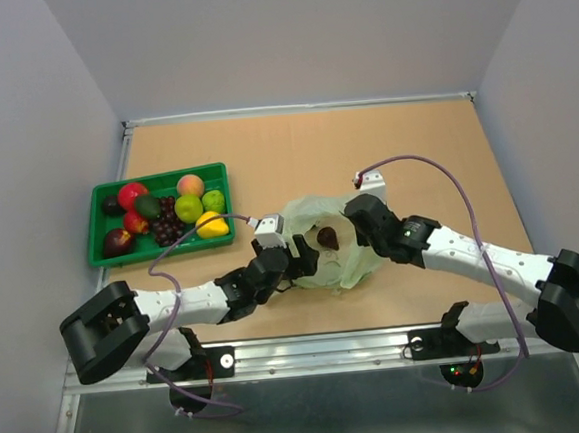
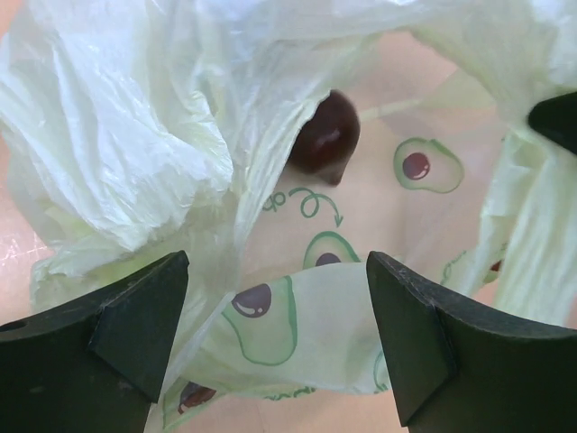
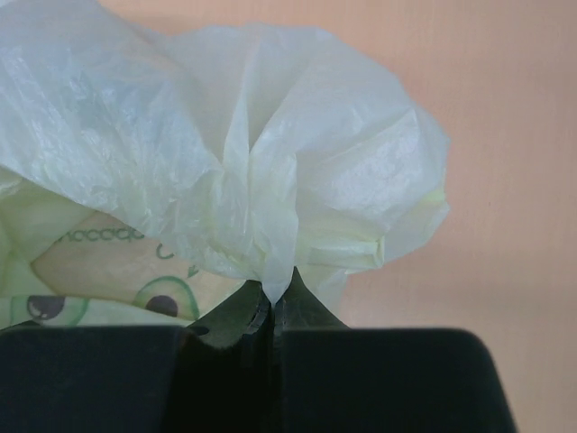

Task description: Untie the knot of the plastic bag and take out the fruit

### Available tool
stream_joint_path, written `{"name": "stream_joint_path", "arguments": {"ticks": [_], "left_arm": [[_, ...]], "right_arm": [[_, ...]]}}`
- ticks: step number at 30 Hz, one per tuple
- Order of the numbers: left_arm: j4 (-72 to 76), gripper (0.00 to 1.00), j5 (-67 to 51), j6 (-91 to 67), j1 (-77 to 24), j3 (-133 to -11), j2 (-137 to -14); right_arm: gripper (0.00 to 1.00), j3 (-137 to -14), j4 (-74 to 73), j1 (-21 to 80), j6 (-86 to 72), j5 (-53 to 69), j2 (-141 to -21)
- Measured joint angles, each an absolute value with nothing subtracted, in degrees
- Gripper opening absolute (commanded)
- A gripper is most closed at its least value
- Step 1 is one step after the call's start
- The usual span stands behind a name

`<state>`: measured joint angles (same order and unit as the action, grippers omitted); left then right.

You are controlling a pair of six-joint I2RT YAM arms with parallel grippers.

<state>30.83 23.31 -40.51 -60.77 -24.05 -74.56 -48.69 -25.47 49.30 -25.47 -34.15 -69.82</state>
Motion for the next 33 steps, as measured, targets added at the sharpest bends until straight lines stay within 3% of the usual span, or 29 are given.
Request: {"name": "stream_joint_path", "arguments": {"ticks": [9, 14, 26, 33], "left_arm": [[20.43, 0.86, 28.64, -41.39, -64.36, -26.37, -58.35], [16.53, 0.84, 30.24, -41.56, -67.22, -33.50, -58.39], [13.52, 0.87, 35.73, -50.74, -69.34, -40.69, -78.15], [13.04, 0.90, 37.04, -55.09, -65.52, -45.12, -88.88]], "right_arm": [[0.01, -46.35, -23.75, 47.62, -26.87, -32.38, -71.59], [0.00, -45.01, -21.08, 46.22, -27.70, -29.95, -71.83], [0.00, -40.03, -15.44, 41.39, -30.50, -22.41, -72.47], [0.00, -35.92, -11.94, 39.38, -31.79, -17.23, -71.64]]}}
